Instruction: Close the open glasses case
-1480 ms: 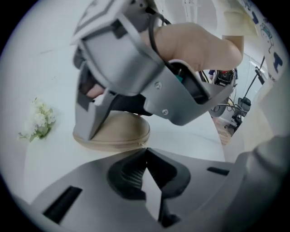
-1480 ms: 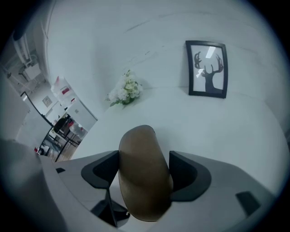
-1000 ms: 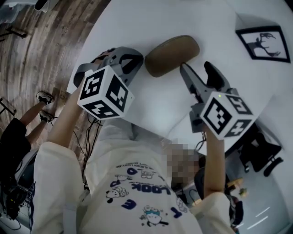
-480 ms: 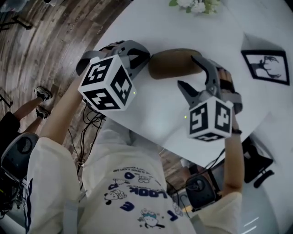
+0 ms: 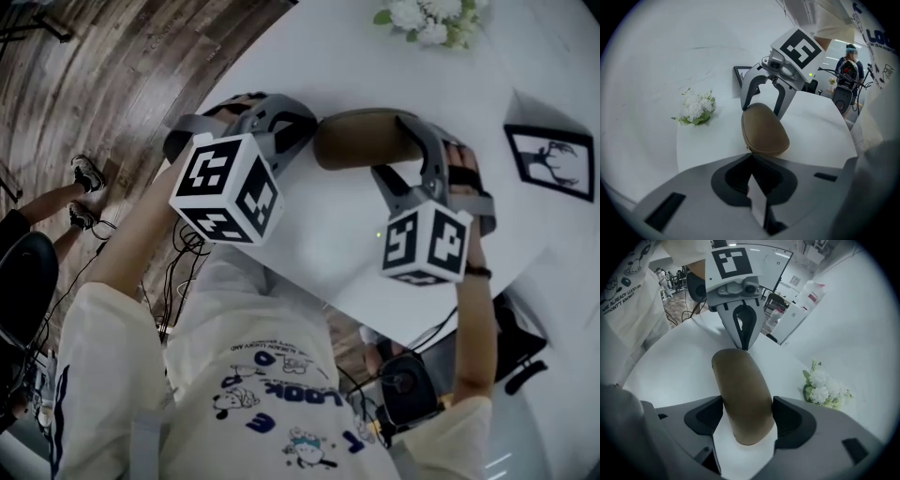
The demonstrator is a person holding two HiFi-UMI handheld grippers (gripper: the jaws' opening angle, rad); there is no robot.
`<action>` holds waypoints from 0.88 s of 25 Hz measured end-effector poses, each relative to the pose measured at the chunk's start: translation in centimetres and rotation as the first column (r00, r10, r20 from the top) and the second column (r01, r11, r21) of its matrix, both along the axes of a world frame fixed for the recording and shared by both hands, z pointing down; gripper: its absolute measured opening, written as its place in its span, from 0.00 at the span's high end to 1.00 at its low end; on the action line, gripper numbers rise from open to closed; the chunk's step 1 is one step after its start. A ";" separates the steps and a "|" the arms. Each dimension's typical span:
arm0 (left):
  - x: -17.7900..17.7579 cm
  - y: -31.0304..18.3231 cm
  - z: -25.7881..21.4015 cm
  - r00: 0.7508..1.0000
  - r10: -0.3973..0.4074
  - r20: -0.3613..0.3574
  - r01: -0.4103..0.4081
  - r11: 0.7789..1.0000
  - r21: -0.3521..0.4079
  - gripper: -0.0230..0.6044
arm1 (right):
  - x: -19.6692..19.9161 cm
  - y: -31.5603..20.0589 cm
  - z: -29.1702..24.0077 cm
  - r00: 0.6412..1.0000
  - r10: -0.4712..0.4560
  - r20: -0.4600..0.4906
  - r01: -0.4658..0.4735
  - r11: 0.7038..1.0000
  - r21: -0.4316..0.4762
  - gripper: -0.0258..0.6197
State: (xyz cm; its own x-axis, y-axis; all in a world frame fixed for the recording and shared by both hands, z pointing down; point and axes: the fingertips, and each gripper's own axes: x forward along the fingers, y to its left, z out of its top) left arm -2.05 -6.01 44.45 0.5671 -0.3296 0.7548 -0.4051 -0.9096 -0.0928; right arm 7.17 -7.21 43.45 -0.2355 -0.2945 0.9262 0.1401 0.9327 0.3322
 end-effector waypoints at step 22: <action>3.9 8.0 0.1 0.998 -0.047 -0.042 0.043 0.996 -0.076 0.96 | 0.3 0.4 0.3 0.998 0.038 -0.052 -0.036 0.998 0.050 0.46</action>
